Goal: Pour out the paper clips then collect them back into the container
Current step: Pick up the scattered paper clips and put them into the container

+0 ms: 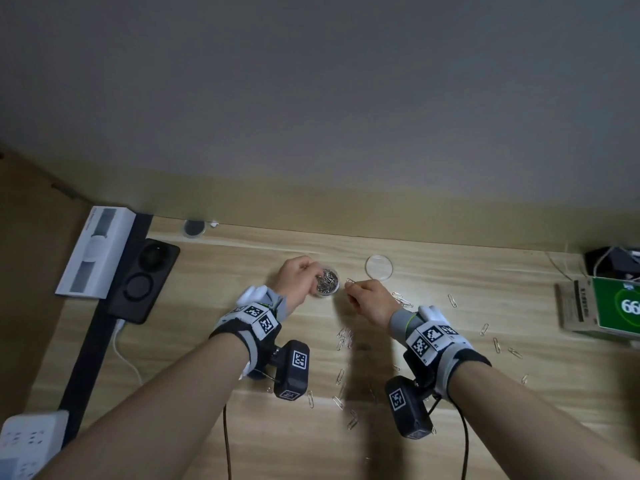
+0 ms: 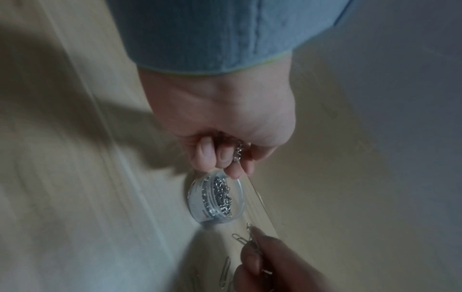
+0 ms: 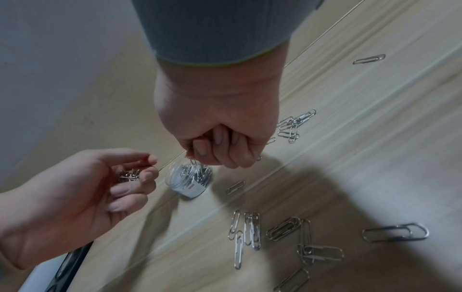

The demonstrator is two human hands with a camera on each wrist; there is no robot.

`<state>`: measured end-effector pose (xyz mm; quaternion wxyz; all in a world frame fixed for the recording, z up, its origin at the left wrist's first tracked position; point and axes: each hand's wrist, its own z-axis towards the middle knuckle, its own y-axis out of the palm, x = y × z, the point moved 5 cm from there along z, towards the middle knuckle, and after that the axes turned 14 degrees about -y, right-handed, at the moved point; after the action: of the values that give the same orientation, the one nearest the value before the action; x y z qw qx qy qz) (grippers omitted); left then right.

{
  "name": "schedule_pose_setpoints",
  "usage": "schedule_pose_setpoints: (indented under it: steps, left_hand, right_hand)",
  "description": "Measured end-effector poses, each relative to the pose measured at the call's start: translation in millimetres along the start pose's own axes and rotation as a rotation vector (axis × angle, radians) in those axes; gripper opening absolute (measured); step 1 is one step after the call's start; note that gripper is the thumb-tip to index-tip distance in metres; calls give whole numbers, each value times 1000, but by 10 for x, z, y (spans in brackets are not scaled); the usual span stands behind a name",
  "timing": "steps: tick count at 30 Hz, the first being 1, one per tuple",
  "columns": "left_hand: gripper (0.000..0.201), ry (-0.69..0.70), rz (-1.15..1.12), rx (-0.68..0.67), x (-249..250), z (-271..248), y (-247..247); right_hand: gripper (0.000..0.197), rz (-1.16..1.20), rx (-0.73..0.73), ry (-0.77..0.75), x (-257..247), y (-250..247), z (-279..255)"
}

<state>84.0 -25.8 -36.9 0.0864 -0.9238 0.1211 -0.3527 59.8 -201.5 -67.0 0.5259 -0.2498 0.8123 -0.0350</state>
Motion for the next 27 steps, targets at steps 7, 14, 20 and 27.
schedule_pose_setpoints:
  steps: [7,14,20,27]
  left_hand:
    - [20,-17,-150,7,97,-50,-46]
    - [25,-4,-322,-18,172,-10,88]
    - [30,58,-316,0,152,-99,192]
    - [29,112,-255,34,148,-172,128]
  right_hand:
    - [47,9,15,6,-11,-21,-43]
    - [45,20,53,36,74,-135,-213]
    - [47,30,67,33,125,-135,-305]
    - [44,38,46,29,81,-83,-277]
